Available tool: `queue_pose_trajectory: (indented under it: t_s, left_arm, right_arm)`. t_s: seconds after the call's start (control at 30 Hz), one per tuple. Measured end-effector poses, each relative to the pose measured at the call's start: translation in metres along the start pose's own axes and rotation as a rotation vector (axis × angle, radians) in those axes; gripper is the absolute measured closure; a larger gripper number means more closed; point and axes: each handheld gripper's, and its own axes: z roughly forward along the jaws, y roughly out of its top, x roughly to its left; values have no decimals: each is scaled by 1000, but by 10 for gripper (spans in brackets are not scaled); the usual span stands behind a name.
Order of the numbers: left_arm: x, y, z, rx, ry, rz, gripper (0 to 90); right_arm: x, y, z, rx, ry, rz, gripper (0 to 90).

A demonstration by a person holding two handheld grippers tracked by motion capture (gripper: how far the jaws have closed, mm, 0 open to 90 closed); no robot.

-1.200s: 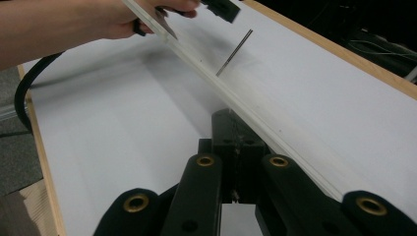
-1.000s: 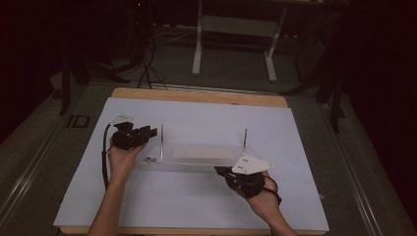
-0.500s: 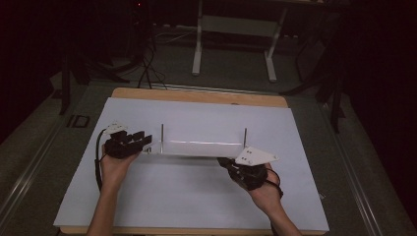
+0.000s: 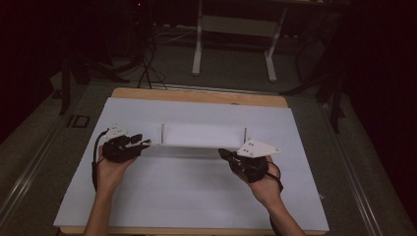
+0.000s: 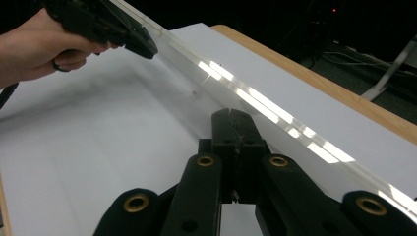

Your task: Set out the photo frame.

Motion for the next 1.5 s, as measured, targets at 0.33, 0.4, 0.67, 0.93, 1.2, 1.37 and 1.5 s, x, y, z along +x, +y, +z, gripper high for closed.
queue_pose_trajectory:
  t_s: [0.33,0.4,0.67,0.93,1.2,1.37,1.5]
  left_arm:
    - [-4,0,-2,-20,-19,33,516]
    - [-6,0,-2,-24,-31,48,500]
    - [-18,5,2,-55,-65,116,400]
    - [-24,13,6,-131,-115,116,342]
    - [-31,21,17,-134,-108,160,344]
    - [-36,24,23,-143,-116,169,357]
    - [-37,24,24,-149,-106,166,396]
  right_arm:
    - [-7,7,3,-18,-10,13,900]
    - [-8,7,4,-20,-10,17,900]
    - [-10,9,5,-29,-11,27,900]
    - [-13,11,7,-40,-13,36,900]
    - [-16,14,8,-42,-19,38,900]
    - [-18,16,10,-47,-26,47,900]
    - [-21,18,11,-51,-30,52,900]
